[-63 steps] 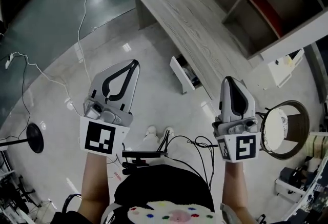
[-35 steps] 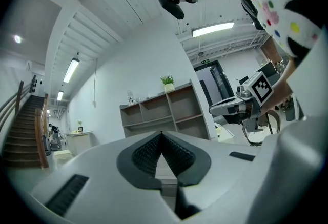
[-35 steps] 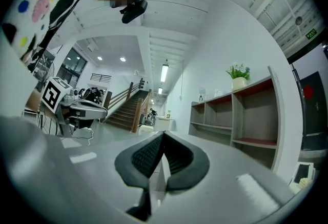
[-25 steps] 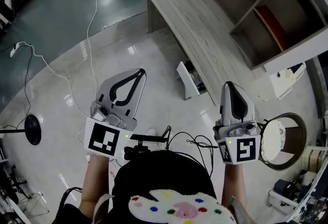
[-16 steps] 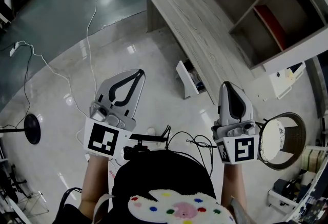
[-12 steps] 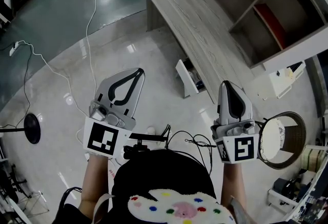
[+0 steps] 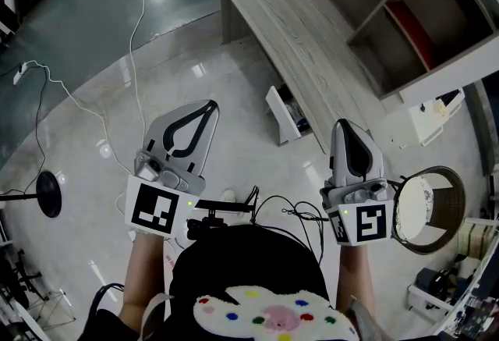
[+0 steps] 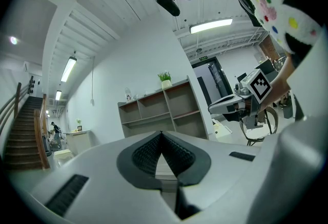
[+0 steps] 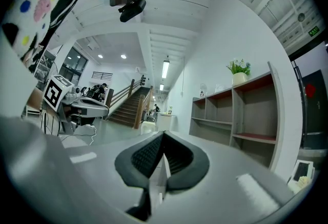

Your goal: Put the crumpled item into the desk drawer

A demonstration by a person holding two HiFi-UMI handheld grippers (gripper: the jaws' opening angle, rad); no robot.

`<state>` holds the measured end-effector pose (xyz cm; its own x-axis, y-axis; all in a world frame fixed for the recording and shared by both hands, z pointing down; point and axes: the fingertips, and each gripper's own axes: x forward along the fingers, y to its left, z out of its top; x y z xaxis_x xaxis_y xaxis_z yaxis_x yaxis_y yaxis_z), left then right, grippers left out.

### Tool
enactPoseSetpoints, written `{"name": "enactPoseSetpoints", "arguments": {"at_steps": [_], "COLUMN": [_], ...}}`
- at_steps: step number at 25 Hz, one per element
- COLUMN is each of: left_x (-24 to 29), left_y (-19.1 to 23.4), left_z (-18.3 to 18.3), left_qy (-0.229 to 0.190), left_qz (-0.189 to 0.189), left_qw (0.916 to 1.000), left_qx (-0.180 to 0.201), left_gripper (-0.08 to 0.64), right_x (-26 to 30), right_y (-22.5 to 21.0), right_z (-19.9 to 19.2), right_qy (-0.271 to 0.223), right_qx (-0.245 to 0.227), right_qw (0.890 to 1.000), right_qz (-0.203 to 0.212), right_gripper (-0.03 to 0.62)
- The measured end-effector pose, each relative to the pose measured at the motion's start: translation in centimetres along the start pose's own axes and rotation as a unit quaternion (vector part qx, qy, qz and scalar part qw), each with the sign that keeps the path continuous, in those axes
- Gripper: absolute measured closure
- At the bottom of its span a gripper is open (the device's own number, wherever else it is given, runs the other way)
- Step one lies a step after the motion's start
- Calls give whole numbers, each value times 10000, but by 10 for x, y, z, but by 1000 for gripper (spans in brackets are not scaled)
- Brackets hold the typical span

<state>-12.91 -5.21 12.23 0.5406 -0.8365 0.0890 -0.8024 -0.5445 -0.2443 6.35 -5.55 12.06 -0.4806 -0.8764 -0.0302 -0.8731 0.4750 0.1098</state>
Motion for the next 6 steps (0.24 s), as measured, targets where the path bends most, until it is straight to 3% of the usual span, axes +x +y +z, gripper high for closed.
{"name": "enactPoseSetpoints", "arguments": {"at_steps": [6], "left_x": [1], "left_y": [-2], "left_z": [-3], "left_qy": [20], "left_qz": [-24], "left_qw": [10000], "left_qx": [83], "left_gripper": [553], "right_x": [0], "right_y": [1], "right_z": [-4], "right_qy": [84], "right_qx": [89], "right_qw": [9999], "right_qz": [-12], "right_gripper": [583]}}
